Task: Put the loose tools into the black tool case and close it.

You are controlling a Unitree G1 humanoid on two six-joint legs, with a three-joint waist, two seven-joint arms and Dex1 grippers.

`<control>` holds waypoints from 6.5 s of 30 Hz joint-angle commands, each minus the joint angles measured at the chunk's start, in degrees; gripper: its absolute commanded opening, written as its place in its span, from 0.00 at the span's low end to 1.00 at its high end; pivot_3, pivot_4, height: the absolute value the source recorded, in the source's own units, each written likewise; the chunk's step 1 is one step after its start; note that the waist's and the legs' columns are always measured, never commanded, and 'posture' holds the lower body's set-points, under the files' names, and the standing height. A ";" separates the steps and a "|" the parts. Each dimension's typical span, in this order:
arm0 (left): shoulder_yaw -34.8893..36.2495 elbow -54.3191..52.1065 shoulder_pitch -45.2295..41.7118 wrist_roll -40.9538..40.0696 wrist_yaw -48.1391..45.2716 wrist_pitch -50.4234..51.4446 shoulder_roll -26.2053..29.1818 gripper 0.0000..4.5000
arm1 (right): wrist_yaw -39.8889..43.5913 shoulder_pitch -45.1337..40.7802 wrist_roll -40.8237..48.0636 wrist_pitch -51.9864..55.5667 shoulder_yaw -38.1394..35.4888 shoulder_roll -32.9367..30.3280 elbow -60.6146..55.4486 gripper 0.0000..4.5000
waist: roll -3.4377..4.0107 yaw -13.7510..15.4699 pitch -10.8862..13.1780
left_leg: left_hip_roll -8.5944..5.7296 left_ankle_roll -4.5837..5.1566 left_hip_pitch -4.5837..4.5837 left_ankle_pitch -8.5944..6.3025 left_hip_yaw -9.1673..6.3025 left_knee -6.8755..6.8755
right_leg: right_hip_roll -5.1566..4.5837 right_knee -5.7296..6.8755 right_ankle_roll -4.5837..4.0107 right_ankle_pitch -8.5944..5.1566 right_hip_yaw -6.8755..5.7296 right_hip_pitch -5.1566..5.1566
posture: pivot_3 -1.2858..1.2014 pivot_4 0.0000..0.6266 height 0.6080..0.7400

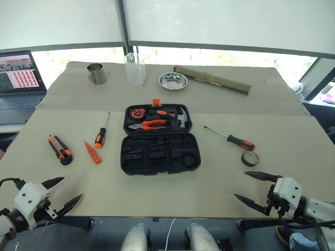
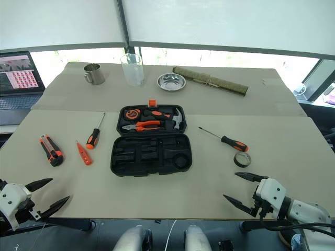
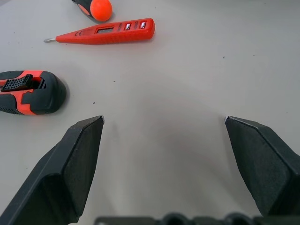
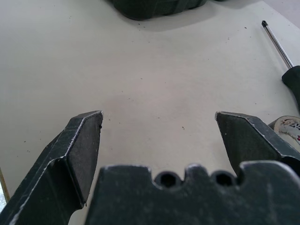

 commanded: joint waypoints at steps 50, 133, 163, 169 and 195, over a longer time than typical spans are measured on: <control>-22.74 27.13 -71.81 -3.35 16.80 43.52 4.25 0.18 | -17.36 -20.36 13.01 17.27 6.96 11.95 -27.03 1.00 | -0.56 0.06 0.35 | 0.03 -0.57 -1.06 0.44 -0.34 0.26 | 0.48 0.96 -0.30 0.07 -0.20 -1.22 | 0.52 0.24 1.00; -39.45 24.59 -66.32 15.02 -2.90 25.63 -15.99 0.01 | -13.67 -11.51 15.01 19.04 1.04 9.24 -25.12 1.00 | -0.12 1.24 0.16 | 0.13 -0.23 -0.65 0.25 -0.18 1.10 | 0.80 0.93 -0.12 0.15 -0.09 -0.32 | 0.52 0.24 1.00; -12.21 -5.24 -32.03 -22.26 -24.47 23.71 -1.00 0.99 | 0.62 -48.08 -6.95 27.98 12.30 -7.58 28.82 1.00 | 0.19 -1.59 0.45 | 0.73 -0.20 -0.03 0.33 0.18 0.88 | 1.12 0.90 -0.60 0.30 0.20 -0.21 | 0.52 0.24 1.00; -13.45 -5.82 -34.04 -21.87 -23.32 23.26 -1.54 0.99 | 0.79 -61.59 -17.65 26.11 22.74 -3.36 44.45 1.00 | 0.21 -0.24 0.44 | 0.69 -0.21 -1.00 0.32 0.27 0.89 | 1.11 0.95 -0.58 0.32 0.05 -1.14 | 0.52 0.24 1.00; -9.51 -3.59 -29.10 -19.74 -22.83 19.40 -0.01 1.00 | 15.75 -69.74 -9.56 44.82 30.50 6.68 5.90 0.18 | 0.36 -1.65 0.54 | 0.91 -0.26 -1.25 0.28 0.03 0.89 | 1.12 1.21 -0.57 0.41 0.04 -1.63 | 0.52 0.24 1.00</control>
